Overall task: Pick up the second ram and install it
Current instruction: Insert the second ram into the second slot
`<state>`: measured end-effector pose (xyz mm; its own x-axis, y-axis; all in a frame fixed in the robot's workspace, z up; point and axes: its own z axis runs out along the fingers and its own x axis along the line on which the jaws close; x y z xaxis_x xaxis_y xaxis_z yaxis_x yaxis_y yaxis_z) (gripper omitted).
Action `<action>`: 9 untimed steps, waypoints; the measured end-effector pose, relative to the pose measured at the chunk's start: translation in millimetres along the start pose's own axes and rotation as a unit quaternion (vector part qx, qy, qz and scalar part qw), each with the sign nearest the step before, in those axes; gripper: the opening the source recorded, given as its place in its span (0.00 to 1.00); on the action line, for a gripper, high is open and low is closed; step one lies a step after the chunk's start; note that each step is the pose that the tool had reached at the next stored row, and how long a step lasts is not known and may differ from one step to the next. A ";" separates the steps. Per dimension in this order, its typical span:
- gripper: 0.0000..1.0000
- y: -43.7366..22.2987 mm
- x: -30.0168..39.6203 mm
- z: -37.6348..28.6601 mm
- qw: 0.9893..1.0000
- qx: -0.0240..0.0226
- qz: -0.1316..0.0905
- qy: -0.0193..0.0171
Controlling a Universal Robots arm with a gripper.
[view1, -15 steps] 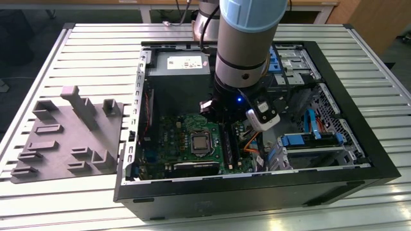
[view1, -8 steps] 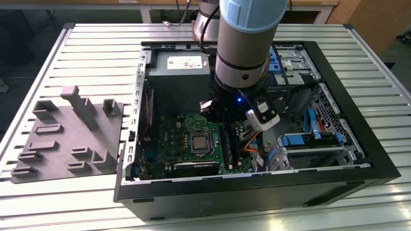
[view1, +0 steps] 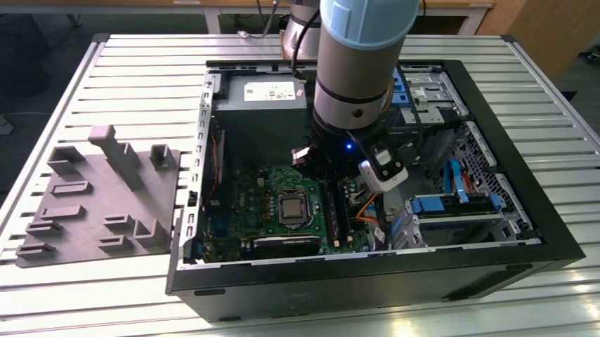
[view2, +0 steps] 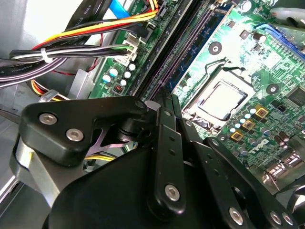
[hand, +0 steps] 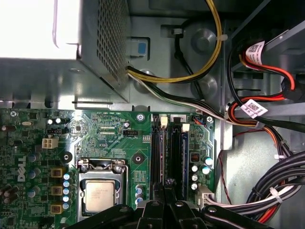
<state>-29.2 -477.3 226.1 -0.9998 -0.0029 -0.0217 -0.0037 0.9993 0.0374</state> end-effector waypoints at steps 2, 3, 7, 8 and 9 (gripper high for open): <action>0.11 0.0 0.0 0.5 1.000 0.000 0.000 0.000; 0.11 0.0 0.0 0.5 1.000 0.000 0.000 0.000; 0.11 0.0 0.0 1.2 1.000 0.000 0.000 0.000; 0.11 0.0 0.0 1.3 1.000 0.000 0.000 0.000; 0.11 -0.1 0.1 1.3 1.000 0.000 0.000 0.000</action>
<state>-29.2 -477.3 224.8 -0.9998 -0.0029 -0.0216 -0.0037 0.9993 0.0373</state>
